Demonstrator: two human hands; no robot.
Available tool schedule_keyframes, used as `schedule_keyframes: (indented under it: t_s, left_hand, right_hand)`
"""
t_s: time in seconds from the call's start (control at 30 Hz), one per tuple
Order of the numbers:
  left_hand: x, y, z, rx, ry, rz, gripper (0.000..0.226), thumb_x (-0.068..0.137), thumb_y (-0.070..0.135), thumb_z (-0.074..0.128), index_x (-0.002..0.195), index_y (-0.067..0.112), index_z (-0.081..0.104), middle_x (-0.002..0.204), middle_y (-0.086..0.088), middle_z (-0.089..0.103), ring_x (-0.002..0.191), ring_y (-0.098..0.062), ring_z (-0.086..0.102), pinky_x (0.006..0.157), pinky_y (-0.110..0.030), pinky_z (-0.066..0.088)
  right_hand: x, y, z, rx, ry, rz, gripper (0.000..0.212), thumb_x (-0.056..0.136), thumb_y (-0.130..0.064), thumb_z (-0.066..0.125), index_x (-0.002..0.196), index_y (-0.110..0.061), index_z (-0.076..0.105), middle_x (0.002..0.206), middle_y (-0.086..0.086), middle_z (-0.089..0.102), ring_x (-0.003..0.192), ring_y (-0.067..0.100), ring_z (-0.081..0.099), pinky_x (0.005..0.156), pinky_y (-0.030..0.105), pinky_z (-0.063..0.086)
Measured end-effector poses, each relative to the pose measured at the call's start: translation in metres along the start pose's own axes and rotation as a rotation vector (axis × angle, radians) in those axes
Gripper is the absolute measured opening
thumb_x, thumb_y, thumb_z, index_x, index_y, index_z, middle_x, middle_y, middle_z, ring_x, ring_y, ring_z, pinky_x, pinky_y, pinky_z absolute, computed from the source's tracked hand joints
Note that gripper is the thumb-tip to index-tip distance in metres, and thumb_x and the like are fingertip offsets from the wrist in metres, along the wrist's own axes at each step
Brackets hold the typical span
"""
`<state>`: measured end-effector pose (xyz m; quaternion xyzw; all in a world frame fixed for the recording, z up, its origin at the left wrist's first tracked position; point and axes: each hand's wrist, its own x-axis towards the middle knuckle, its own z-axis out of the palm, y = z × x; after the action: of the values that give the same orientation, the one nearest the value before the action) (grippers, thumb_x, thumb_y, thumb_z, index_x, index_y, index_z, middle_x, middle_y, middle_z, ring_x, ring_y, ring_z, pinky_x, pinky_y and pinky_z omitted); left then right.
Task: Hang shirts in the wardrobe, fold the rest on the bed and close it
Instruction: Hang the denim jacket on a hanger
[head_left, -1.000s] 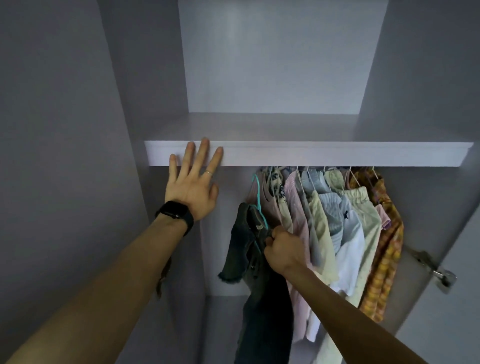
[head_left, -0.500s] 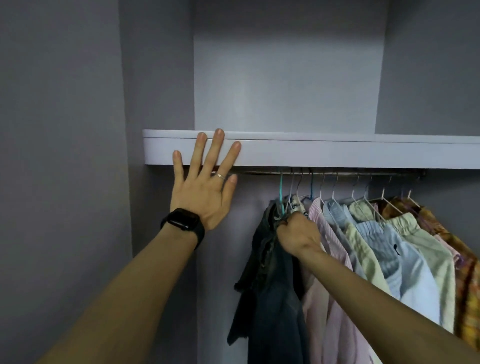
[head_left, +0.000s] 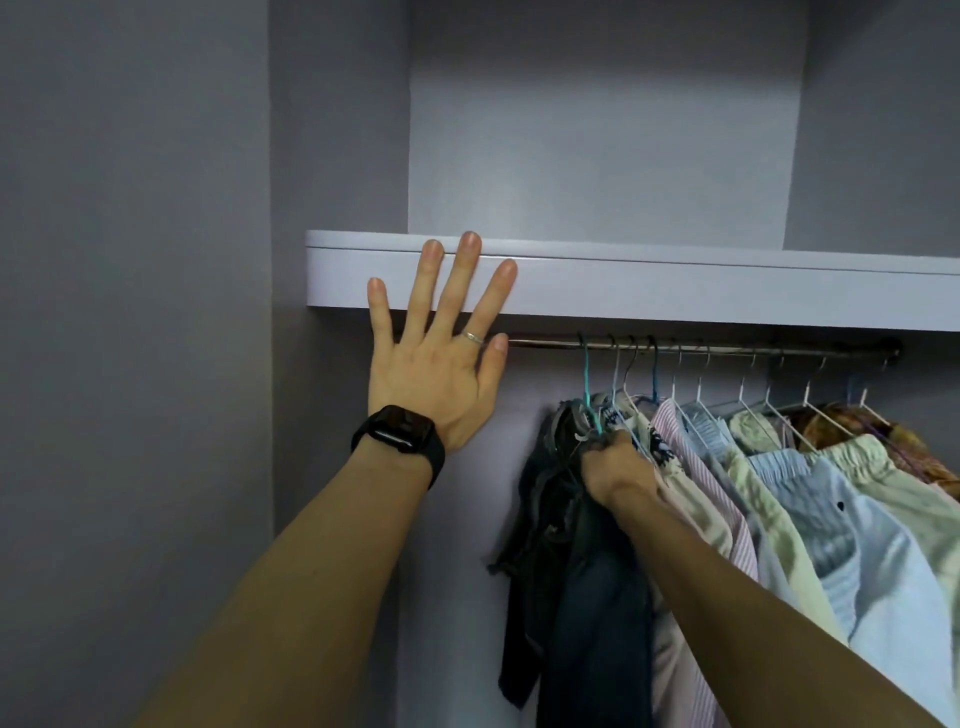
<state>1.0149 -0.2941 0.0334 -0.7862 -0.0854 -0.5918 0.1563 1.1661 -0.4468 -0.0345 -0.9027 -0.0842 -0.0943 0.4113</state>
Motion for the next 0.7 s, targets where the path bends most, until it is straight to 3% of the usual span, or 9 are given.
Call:
schedule_keyframes:
  t_s: [0.13,0.23,0.4,0.5,0.6,0.7]
  left_hand:
    - [-0.001,0.002,-0.004,0.003,-0.038,-0.002,0.067,0.102,0.044,0.031,0.159,0.034,-0.002,0.167,0.000,-0.008,0.154,-0.026,-0.009,0.117,-0.064,-0.004]
    - [-0.002,0.003,-0.005,0.022,-0.071,-0.017,0.067,0.103,0.045,0.030,0.159,0.034,-0.005,0.167,0.000,-0.011,0.153,-0.027,-0.010,0.118,-0.066,-0.002]
    - [-0.003,0.005,-0.012,0.024,-0.135,-0.025,0.066,0.102,0.044,0.026,0.159,0.032,-0.005,0.166,-0.001,-0.014,0.153,-0.028,-0.011,0.118,-0.066,-0.001]
    - [-0.003,0.010,-0.023,0.020,-0.222,-0.053,0.067,0.103,0.044,0.027,0.159,0.031,-0.007,0.165,-0.001,-0.018,0.152,-0.028,-0.015,0.118,-0.065,-0.001]
    - [0.001,0.018,-0.042,0.027,-0.405,-0.117,0.074,0.103,0.045,0.029,0.155,0.032,-0.021,0.162,-0.001,-0.031,0.150,-0.028,-0.025,0.118,-0.066,0.000]
    - [0.010,0.033,-0.070,0.009,-0.580,-0.197,0.085,0.099,0.043,0.037,0.152,0.030,-0.028,0.157,-0.001,-0.040,0.148,-0.031,-0.029,0.118,-0.067,-0.002]
  right_hand:
    - [0.005,0.006,-0.005,0.024,0.069,0.055,0.044,0.098,-0.022,0.048,0.137,-0.003,0.043,0.145,0.025,0.045,0.134,0.043,0.040,0.110,0.051,0.037]
    - [0.004,0.007,-0.007,-0.031,0.004,0.037,0.044,0.098,-0.025,0.048,0.138,-0.007,0.042,0.145,0.024,0.045,0.136,0.044,0.039,0.110,0.059,0.036]
    - [-0.001,0.005,-0.024,-0.132,-0.233,-0.060,0.048,0.097,-0.040,0.049,0.135,-0.011,0.054,0.139,0.016,0.057,0.126,0.034,0.055,0.107,0.038,0.043]
    - [-0.020,0.002,-0.045,-0.212,-0.339,-0.060,0.052,0.094,-0.046,0.052,0.135,-0.015,0.057,0.139,0.013,0.059,0.124,0.032,0.056,0.104,0.035,0.046]
    - [-0.051,-0.001,-0.079,-0.269,-0.405,-0.086,0.055,0.092,-0.045,0.054,0.142,-0.023,0.051,0.143,0.009,0.056,0.128,0.030,0.054,0.106,0.036,0.045]
    - [-0.089,-0.003,-0.123,-0.260,-0.452,-0.146,0.056,0.095,-0.044,0.054,0.147,-0.028,0.044,0.147,0.004,0.052,0.132,0.026,0.050,0.106,0.029,0.042]
